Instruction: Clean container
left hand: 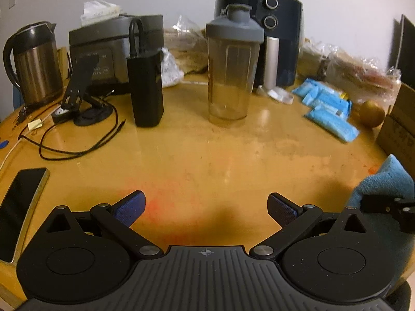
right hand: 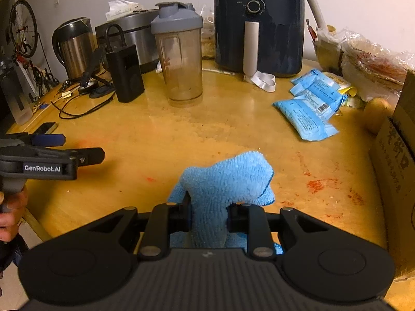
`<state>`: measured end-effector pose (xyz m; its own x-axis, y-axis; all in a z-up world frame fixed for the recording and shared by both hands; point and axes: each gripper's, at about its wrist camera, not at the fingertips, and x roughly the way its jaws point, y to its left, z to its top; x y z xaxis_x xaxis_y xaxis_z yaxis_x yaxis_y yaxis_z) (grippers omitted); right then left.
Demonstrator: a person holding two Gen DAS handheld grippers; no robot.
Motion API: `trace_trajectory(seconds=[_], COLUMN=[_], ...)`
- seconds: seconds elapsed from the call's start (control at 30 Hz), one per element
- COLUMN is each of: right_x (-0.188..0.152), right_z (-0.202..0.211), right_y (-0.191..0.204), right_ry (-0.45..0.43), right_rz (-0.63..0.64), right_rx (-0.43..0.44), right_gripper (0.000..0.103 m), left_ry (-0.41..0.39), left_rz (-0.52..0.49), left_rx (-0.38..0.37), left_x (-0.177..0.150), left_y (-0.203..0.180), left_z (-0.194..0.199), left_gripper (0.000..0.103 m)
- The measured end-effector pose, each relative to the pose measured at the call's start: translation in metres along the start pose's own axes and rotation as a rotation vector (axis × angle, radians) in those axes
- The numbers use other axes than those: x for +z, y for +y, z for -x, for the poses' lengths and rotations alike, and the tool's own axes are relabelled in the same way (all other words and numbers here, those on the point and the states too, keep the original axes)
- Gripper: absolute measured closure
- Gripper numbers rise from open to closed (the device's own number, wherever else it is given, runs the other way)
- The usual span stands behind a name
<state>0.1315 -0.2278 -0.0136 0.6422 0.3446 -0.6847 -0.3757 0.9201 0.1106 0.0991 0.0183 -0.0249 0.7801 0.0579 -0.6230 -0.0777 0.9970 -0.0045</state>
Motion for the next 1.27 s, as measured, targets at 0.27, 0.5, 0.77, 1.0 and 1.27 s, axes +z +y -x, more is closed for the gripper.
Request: trace_trajectory(seconds=[0.27, 0.5, 0.77, 1.0, 1.27], right_x=[0.001, 0.001, 0.002, 0.001, -0.014], right_z=[0.001, -0.005, -0.013, -0.008, 0.016], right_y=[0.002, 0.009, 0.011, 0.013, 0.021], right_ry=[-0.015, -0.048, -0.062, -0.07, -0.093], right_rz=[0.015, 0.046, 0.039, 0.039, 0.033], right_rx=[-0.018, -0.088, -0.091, -0.089, -0.097], right_gripper=[0.07, 0.0, 0.0, 0.0, 0.0], left_ry=[0.023, 0.047, 0.052, 0.063, 0.062], left_rz=[-0.008, 0.003, 0.004, -0.003, 0.0], left_rx=[0.004, 0.006, -0.028, -0.036, -0.038], left_x=[-0.002, -0.002, -0.003, -0.005, -0.006], left_y=[-0.002, 0.003, 0.004, 0.003, 0.005], left_z=[-0.006, -0.012, -0.01, -0.01, -0.01], left_gripper=[0.0, 0.0, 0.0, 0.0, 0.0])
